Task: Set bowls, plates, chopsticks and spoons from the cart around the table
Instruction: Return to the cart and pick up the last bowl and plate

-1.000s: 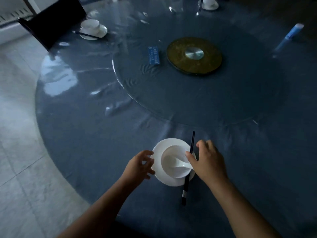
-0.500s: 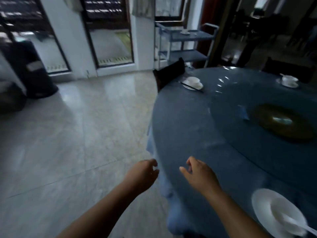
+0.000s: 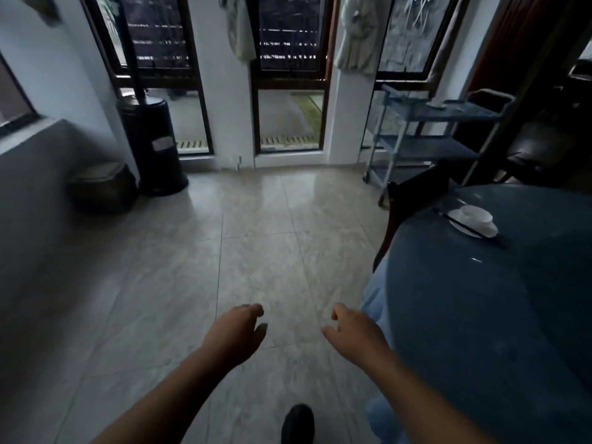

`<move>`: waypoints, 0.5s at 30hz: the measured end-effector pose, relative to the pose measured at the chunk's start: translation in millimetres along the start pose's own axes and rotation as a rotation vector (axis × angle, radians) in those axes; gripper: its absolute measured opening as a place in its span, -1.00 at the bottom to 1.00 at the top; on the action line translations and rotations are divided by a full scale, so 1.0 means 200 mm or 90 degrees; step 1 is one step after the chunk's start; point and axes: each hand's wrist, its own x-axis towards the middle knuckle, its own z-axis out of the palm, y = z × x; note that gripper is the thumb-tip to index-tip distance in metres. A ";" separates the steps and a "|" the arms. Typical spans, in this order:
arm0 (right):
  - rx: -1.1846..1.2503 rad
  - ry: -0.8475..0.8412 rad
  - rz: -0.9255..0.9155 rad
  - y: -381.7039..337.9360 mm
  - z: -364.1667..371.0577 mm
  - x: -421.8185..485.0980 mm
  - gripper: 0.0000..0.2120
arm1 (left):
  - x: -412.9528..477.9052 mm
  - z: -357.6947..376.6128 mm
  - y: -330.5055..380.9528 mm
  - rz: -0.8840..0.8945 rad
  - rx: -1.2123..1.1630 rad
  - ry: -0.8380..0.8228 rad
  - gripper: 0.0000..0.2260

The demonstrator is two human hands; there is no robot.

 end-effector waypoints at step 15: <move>0.095 0.006 0.094 0.15 -0.41 1.80 -0.61 | 2.04 -0.18 -0.02 0.087 0.035 -0.105 -0.69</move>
